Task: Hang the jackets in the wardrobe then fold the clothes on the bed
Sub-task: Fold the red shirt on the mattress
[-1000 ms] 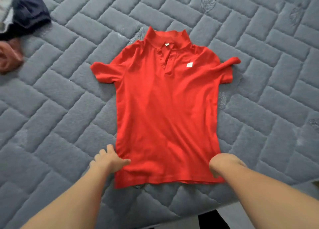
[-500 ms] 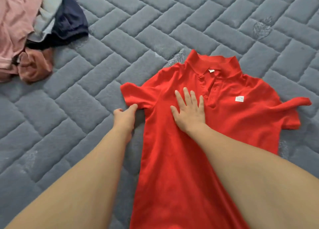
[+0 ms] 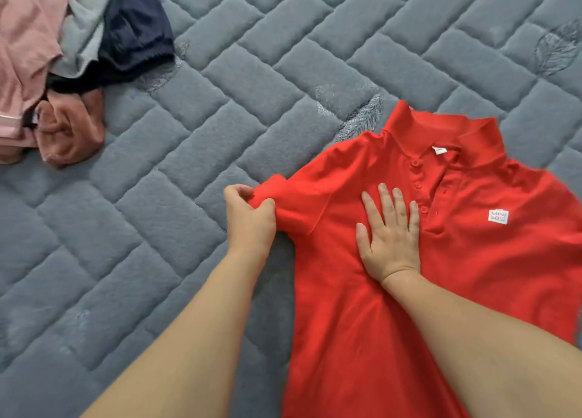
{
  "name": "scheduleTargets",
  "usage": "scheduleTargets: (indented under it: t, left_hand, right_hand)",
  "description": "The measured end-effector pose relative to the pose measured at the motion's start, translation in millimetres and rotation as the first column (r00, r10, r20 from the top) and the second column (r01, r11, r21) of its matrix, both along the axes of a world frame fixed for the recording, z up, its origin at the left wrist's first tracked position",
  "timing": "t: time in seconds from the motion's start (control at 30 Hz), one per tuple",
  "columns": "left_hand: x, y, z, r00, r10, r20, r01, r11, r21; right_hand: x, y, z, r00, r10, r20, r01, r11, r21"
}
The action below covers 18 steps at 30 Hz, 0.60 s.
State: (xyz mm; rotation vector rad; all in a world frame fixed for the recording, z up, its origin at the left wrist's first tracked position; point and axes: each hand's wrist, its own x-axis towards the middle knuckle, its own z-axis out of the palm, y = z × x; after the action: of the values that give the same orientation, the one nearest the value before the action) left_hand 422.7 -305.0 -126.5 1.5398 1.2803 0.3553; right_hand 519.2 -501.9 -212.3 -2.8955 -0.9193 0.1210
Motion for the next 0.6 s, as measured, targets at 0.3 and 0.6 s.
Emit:
scheduleTargets:
  t: [0.3, 0.6]
  left_hand:
    - [0, -6, -8, 0.891, -0.142, -0.431, 0.362, 0.796, 0.486]
    - [-17, 9, -61, 0.34, -0.33, -0.881, 0.903, 0.376, 0.208]
  right_hand:
    - [0, 2, -1, 0.999, 0.0, 0.047, -0.002, 1.0, 0.028]
    - [1, 0, -9, 0.997, 0.013, 0.076, -0.015, 1.0, 0.025]
